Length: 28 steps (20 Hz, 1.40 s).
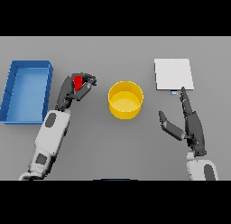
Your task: Pick up the red beaker and tilt it to pour out 1 green nut into yellow bowl. Pick up the yellow bowl and place it on the metallic measuring scale.
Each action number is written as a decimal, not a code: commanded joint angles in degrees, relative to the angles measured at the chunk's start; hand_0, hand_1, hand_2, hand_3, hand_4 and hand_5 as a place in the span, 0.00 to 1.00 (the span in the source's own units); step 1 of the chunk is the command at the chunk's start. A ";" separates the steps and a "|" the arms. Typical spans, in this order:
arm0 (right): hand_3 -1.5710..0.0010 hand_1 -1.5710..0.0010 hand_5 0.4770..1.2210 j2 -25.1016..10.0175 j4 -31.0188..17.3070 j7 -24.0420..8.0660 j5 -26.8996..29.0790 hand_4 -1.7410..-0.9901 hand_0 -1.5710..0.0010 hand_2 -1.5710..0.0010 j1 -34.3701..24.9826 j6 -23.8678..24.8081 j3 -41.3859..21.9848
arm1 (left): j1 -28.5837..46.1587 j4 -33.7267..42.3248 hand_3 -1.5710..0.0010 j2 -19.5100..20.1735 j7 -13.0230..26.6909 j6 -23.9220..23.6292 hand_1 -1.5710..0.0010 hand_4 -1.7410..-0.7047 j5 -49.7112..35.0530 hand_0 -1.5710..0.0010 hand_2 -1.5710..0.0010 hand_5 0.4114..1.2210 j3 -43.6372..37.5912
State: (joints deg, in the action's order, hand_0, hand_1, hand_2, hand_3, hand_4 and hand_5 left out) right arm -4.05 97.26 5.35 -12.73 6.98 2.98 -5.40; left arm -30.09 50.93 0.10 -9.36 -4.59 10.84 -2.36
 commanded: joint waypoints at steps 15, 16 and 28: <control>1.00 1.00 0.25 -0.96 1.66 1.01 -0.65 0.65 1.00 1.00 1.37 -0.54 -0.42 | -0.60 13.57 0.01 4.10 8.27 -1.53 0.01 0.01 2.50 0.01 0.01 0.88 7.46; 1.00 1.00 0.25 -0.76 1.93 0.72 -1.40 0.65 1.00 1.00 1.59 -0.15 -0.79 | -1.08 13.85 0.01 5.47 9.85 -0.79 0.01 0.01 4.21 0.01 0.00 0.88 9.21; 1.00 1.00 0.28 -0.53 3.28 -1.38 -1.14 0.65 1.00 1.00 1.55 -0.69 -1.17 | -9.73 12.68 0.00 12.56 23.88 1.84 0.00 0.00 21.40 0.00 0.00 0.89 26.68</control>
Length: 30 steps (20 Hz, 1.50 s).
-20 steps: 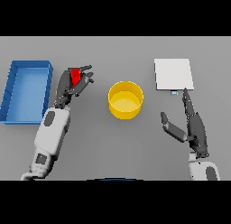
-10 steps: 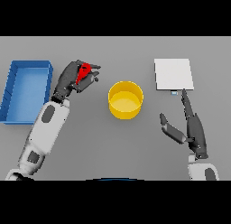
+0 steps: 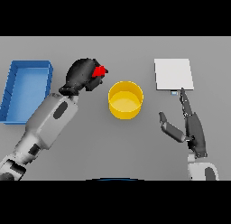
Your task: Pick up the red beaker and tilt it to pour out 1 green nut into yellow bowl. Pick up the yellow bowl and place it on the metallic measuring scale.
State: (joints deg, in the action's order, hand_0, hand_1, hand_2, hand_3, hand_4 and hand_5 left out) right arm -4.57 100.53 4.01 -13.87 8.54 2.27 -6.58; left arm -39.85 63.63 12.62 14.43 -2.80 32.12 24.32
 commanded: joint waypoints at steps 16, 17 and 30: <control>1.00 1.00 0.24 2.00 -2.08 1.67 2.74 0.60 1.00 1.00 0.33 0.29 1.20 | -18.94 -9.34 0.10 4.48 -6.26 16.12 0.00 0.02 19.11 0.00 0.00 1.00 24.27; 1.00 1.00 0.24 2.28 -1.91 1.90 3.12 0.59 1.00 1.00 0.34 0.05 1.07 | -19.98 -9.46 0.08 4.27 -7.02 16.77 0.00 0.02 20.18 0.00 0.00 1.00 25.95; 1.00 1.00 0.15 2.71 -2.58 0.86 -0.04 0.64 1.00 1.00 0.18 2.15 0.34 | -30.70 -16.17 0.00 2.64 -11.70 22.62 0.00 0.00 29.20 0.00 0.00 1.00 41.46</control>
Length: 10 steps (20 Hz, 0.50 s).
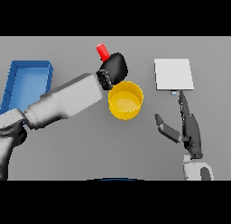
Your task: Pick up the red beaker and tilt it to pour out 1 green nut into yellow bowl. Pick up the yellow bowl and place it on the metallic measuring scale.
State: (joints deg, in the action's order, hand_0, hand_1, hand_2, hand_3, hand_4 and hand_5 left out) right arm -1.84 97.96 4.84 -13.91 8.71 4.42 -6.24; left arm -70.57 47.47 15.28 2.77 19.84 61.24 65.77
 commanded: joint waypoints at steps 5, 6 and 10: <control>1.00 1.00 0.15 -0.34 0.09 0.32 -0.38 0.70 1.00 1.00 -0.36 0.66 0.43 | -3.77 -3.15 0.00 -1.27 -2.84 0.85 0.00 0.01 2.57 0.00 0.00 1.00 5.28; 1.00 1.00 0.15 -0.72 0.53 0.50 -0.68 0.71 1.00 1.00 0.14 0.57 0.35 | -4.16 -3.85 0.00 -1.91 -3.38 0.06 0.00 0.01 3.09 0.00 0.00 1.00 6.35; 1.00 1.00 0.16 -0.73 0.02 0.15 -1.81 0.71 1.00 1.00 -0.59 0.97 -0.05 | -6.58 -3.89 0.00 -1.41 -5.75 -0.94 0.00 0.01 4.16 0.00 0.00 1.00 9.36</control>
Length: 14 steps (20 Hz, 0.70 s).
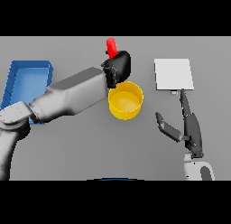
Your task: Pick up the red beaker and tilt it to pour out 1 green nut into yellow bowl. Pick up the yellow bowl and place it on the metallic measuring scale.
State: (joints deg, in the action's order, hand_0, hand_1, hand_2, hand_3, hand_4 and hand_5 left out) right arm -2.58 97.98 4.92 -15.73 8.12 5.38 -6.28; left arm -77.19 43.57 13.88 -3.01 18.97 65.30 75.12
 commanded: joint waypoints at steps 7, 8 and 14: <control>1.00 1.00 0.16 0.15 -0.21 1.70 0.11 0.73 1.00 1.00 -0.11 0.42 0.18 | -10.05 -4.68 0.19 4.02 -2.16 -3.48 0.00 0.05 -3.77 0.00 0.09 1.00 -4.79; 1.00 1.00 0.16 0.32 -0.71 2.65 0.85 0.74 1.00 1.00 0.22 -0.07 0.22 | -11.79 -5.44 0.34 5.46 -2.82 -3.92 0.00 0.04 -4.84 0.00 0.07 1.00 -5.99; 1.00 1.00 0.16 0.41 -0.55 1.50 3.28 0.72 1.00 1.00 -1.10 -1.58 0.65 | -16.95 -17.13 0.12 8.94 2.31 -4.73 0.00 0.02 -16.91 0.00 0.02 1.00 -18.82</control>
State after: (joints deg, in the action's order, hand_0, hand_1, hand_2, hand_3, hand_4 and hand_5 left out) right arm -2.18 97.43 6.48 -12.45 7.04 3.82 -5.62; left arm -94.16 26.41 22.92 -0.46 14.31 48.33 56.32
